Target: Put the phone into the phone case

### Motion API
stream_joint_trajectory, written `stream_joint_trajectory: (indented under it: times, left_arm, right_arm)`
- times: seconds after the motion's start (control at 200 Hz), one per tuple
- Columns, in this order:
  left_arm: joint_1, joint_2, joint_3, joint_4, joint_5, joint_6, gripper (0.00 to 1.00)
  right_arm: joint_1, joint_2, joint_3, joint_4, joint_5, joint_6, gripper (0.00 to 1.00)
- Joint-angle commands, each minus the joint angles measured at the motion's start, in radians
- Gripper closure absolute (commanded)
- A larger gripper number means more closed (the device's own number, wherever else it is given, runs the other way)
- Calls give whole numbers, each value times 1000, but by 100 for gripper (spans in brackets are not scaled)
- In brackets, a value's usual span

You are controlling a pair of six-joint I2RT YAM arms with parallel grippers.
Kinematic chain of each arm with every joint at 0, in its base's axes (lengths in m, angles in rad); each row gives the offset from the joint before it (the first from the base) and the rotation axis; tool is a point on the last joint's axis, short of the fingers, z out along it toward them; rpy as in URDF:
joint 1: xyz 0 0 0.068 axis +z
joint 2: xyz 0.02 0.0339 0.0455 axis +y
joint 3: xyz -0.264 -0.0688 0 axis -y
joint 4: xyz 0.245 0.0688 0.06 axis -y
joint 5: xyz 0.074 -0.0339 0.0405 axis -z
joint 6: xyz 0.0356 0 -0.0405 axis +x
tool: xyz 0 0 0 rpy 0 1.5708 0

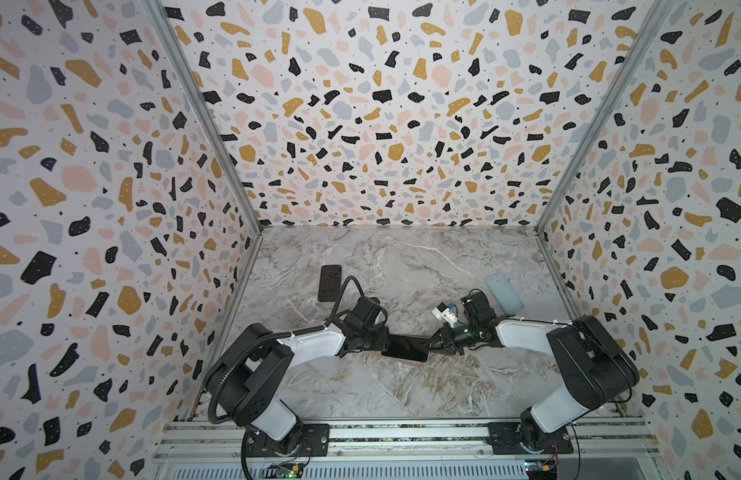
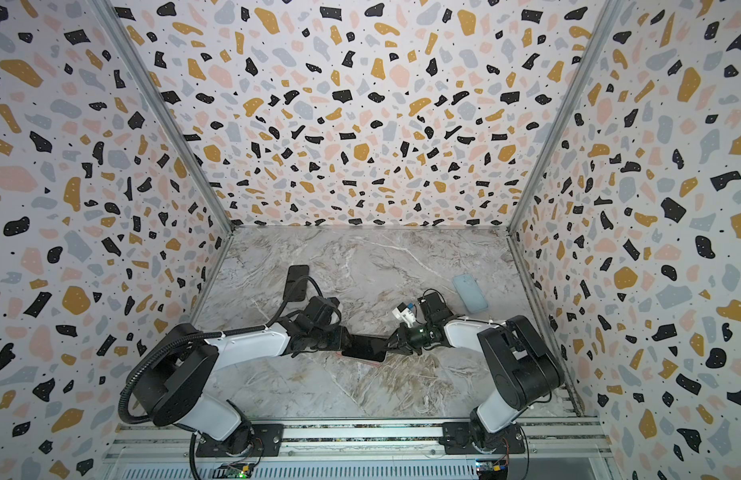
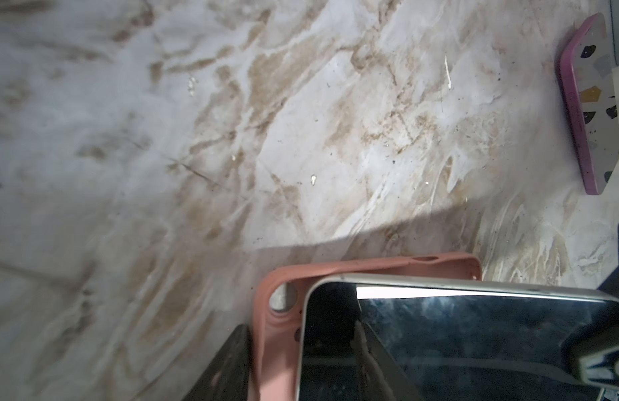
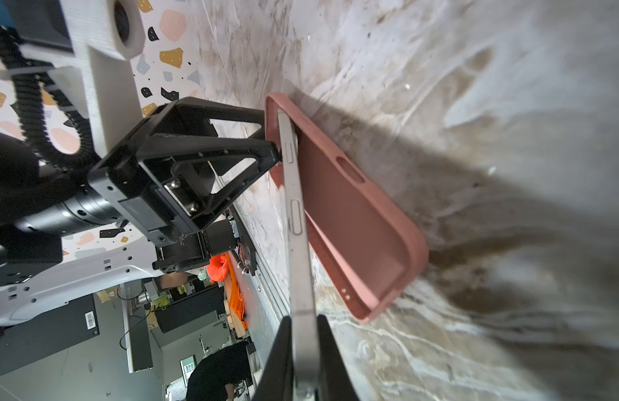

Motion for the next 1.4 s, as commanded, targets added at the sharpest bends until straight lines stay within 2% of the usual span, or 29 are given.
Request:
stream_joint_trajectory:
  times: [0.0, 0.195, 0.36, 1.046, 1.186, 1.397]
  left_arm:
    - [-12, 16, 13, 51, 77, 4, 52]
    - [-11, 13, 15, 47, 80, 0, 52]
    - [-11, -10, -3, 48, 79, -9, 52]
    - [-11, -63, -91, 133, 101, -64, 53]
    - [-11, -68, -108, 161, 116, -79, 53]
    - [-11, -63, -109, 170, 123, -83, 53]
  right_arm:
    - [28, 35, 3, -64, 113, -28, 100]
    - [28, 61, 16, -76, 120, -7, 100]
    - [26, 55, -23, -20, 130, 90, 100]
    - [50, -229, -257, 136, 368, 494, 100]
    - [82, -218, -269, 169, 401, 536, 100]
    - [120, -120, -256, 262, 346, 566, 100]
